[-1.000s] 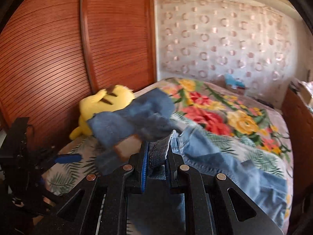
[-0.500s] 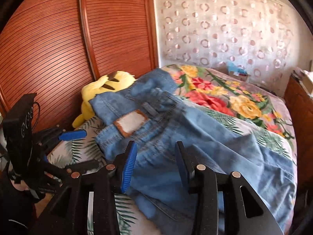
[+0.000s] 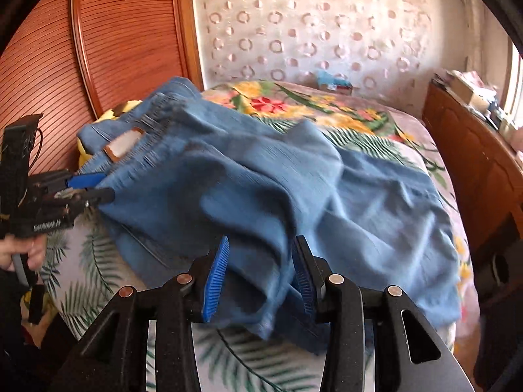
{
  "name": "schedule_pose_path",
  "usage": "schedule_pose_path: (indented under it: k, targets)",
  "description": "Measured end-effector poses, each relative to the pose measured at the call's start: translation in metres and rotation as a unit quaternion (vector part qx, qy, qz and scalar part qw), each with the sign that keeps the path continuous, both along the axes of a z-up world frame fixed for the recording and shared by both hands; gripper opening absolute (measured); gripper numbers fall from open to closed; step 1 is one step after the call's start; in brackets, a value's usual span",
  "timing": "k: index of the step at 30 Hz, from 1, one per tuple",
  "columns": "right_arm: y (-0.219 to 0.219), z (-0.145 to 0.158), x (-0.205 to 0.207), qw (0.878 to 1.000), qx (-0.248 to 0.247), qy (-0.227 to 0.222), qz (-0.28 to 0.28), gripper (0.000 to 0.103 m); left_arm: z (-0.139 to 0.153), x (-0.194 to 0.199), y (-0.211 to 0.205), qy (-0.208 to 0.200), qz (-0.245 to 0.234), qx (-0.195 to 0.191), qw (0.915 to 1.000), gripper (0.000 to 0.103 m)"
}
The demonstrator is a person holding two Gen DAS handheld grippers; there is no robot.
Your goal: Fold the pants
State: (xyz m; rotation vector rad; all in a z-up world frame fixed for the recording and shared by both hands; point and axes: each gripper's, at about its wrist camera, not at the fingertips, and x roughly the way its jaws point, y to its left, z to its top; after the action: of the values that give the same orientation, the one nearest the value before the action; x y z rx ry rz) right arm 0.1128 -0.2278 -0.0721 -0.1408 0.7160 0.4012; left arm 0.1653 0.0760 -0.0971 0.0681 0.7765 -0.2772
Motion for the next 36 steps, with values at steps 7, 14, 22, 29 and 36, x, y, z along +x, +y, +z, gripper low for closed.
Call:
schedule_pose_path:
  k: [7, 14, 22, 29, 36]
  targets:
    - [0.007, -0.005, 0.006, 1.000, 0.009, 0.019, -0.004, 0.042, 0.008, -0.006, -0.004, -0.008, -0.006, 0.002, 0.9999, 0.010]
    - [0.001, 0.003, 0.002, 0.999, 0.028, 0.015, 0.003, 0.042, 0.063, -0.023, 0.016, -0.077, 0.012, -0.012, 0.9969, 0.008]
    - [0.006, 0.013, -0.017, 0.998, 0.043, -0.017, 0.031, 0.024, 0.066, -0.022, 0.032, -0.075, 0.034, -0.001, 0.9966, 0.008]
    - [0.018, -0.005, 0.009, 0.999, 0.001, 0.008, 0.038, 0.005, 0.061, -0.023, 0.033, -0.070, 0.033, -0.014, 0.9969, 0.008]
    - [0.005, 0.028, -0.016, 0.998, 0.037, -0.018, 0.057, 0.002, 0.076, -0.049, 0.040, -0.094, 0.038, -0.021, 0.9946, 0.008]
